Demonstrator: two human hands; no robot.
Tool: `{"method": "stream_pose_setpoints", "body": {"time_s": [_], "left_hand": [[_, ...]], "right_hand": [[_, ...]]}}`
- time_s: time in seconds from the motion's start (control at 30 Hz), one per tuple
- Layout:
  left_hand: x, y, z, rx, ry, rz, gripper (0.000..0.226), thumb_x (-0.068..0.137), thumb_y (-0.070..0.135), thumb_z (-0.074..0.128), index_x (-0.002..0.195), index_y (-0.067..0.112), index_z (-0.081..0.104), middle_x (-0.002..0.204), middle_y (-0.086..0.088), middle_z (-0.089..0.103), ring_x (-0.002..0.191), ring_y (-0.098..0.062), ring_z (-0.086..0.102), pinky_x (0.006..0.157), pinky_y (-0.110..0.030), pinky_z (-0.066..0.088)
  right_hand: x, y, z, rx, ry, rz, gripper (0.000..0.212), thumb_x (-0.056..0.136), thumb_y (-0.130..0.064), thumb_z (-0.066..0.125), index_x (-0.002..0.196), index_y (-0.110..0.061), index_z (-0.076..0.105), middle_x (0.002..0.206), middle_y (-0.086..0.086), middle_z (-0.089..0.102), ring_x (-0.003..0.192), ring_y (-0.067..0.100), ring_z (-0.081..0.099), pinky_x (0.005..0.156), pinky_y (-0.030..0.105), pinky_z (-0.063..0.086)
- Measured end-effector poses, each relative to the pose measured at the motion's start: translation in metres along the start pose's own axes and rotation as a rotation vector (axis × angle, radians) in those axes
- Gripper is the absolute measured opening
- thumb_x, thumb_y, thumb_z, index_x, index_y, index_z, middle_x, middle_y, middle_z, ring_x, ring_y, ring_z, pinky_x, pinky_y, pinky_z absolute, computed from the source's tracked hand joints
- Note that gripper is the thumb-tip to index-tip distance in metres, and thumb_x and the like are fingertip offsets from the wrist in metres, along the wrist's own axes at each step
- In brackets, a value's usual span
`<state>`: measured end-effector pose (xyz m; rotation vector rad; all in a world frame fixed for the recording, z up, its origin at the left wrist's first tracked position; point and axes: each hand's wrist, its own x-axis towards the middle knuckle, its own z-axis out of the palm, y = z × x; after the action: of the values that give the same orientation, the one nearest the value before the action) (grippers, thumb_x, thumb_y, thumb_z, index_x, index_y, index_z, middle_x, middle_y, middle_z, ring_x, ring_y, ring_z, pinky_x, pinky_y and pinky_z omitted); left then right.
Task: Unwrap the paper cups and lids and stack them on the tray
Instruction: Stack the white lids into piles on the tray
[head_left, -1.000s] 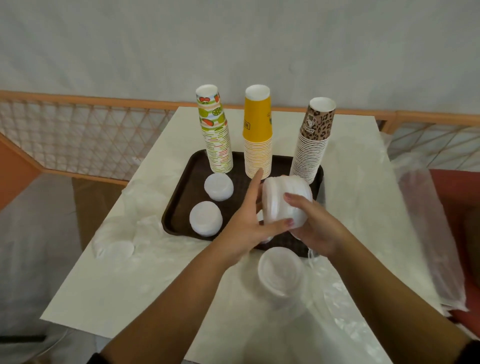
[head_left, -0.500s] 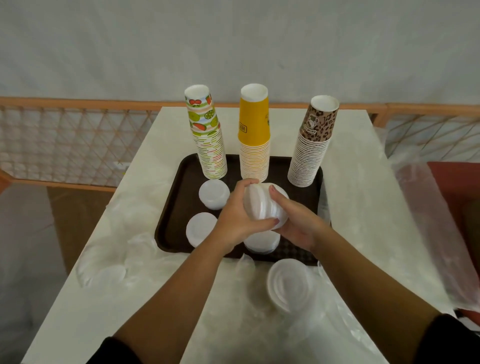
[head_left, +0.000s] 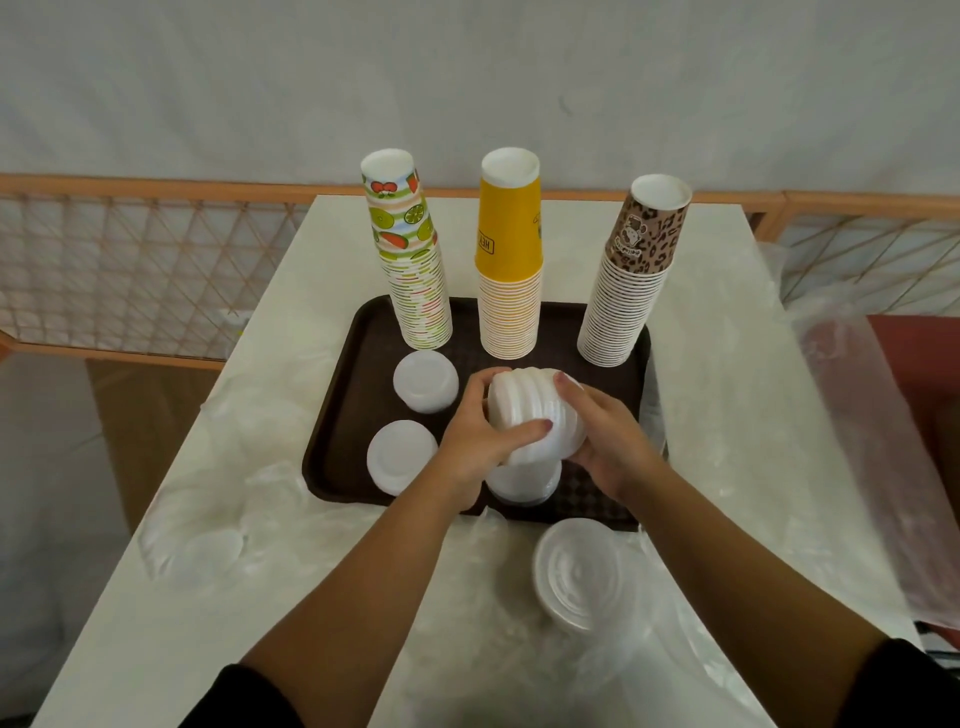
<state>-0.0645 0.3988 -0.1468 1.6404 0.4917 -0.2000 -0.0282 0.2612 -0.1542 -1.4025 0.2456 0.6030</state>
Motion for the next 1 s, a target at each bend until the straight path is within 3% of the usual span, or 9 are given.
{"method": "stream_pose_setpoints", "body": {"time_s": [0.07, 0.2, 0.3, 0.4, 0.53, 0.73, 1.0], "left_hand": [[0.001, 0.002, 0.000, -0.079, -0.019, -0.028, 0.068, 0.074, 0.021, 0.078, 0.124, 0.043, 0.037, 0.127, 0.005, 0.047, 0.121, -0.022, 0.045, 0.085, -0.037, 0.052], [0.004, 0.004, -0.004, -0.112, -0.025, -0.061, 0.068, 0.076, 0.019, 0.077, 0.125, 0.041, 0.036, 0.125, 0.006, 0.046, 0.120, -0.021, 0.044, 0.084, -0.036, 0.051], [0.006, -0.002, -0.008, 0.245, -0.001, 0.001, 0.074, 0.073, 0.026, 0.080, 0.127, 0.040, 0.032, 0.126, 0.007, 0.039, 0.117, -0.017, 0.041, 0.089, -0.034, 0.043], [0.002, -0.010, -0.001, 0.645, -0.070, 0.020, 0.083, 0.068, 0.033, 0.080, 0.132, 0.039, 0.026, 0.135, -0.001, 0.033, 0.119, -0.024, 0.040, 0.093, -0.037, 0.042], [0.002, -0.017, 0.018, 0.960, -0.125, 0.048, 0.093, 0.069, 0.036, 0.079, 0.139, 0.034, 0.019, 0.142, -0.008, 0.025, 0.130, -0.033, 0.030, 0.099, -0.044, 0.038], [0.005, -0.028, 0.030, 1.157, -0.144, 0.091, 0.101, 0.073, 0.044, 0.075, 0.146, 0.030, 0.008, 0.150, -0.009, 0.014, 0.136, -0.034, 0.020, 0.104, -0.054, 0.033], [0.006, -0.034, 0.016, 1.177, -0.124, 0.091, 0.102, 0.073, 0.043, 0.075, 0.147, 0.031, 0.007, 0.150, -0.009, 0.013, 0.136, -0.034, 0.021, 0.105, -0.053, 0.032]], "right_hand": [[0.002, 0.002, -0.002, -0.037, 0.038, -0.013, 0.047, 0.090, -0.037, 0.058, 0.133, -0.022, 0.049, 0.128, 0.006, 0.056, 0.114, 0.028, 0.055, 0.094, 0.052, 0.050], [0.008, 0.002, -0.006, 0.030, 0.130, 0.048, 0.045, 0.092, -0.029, 0.057, 0.135, -0.021, 0.044, 0.131, 0.005, 0.050, 0.117, 0.028, 0.051, 0.097, 0.051, 0.048], [0.018, -0.005, -0.012, 0.056, 0.326, 0.046, 0.049, 0.093, -0.025, 0.057, 0.138, -0.017, 0.040, 0.133, 0.006, 0.047, 0.119, 0.028, 0.048, 0.098, 0.047, 0.048], [0.031, -0.009, -0.015, -0.009, 0.392, -0.001, 0.050, 0.092, -0.023, 0.057, 0.139, -0.016, 0.039, 0.135, 0.007, 0.047, 0.121, 0.028, 0.047, 0.099, 0.048, 0.047], [0.051, -0.016, -0.008, -0.056, 0.377, -0.023, 0.050, 0.093, -0.018, 0.055, 0.140, -0.014, 0.039, 0.135, 0.008, 0.046, 0.123, 0.029, 0.046, 0.102, 0.049, 0.044], [0.077, -0.021, 0.009, -0.139, 0.335, 0.048, 0.048, 0.096, -0.013, 0.048, 0.142, -0.013, 0.035, 0.140, 0.010, 0.041, 0.126, 0.030, 0.042, 0.104, 0.045, 0.042], [0.089, -0.018, 0.021, -0.236, 0.235, 0.170, 0.044, 0.098, -0.011, 0.046, 0.141, -0.011, 0.039, 0.145, 0.011, 0.039, 0.131, 0.030, 0.039, 0.108, 0.044, 0.038]]}}
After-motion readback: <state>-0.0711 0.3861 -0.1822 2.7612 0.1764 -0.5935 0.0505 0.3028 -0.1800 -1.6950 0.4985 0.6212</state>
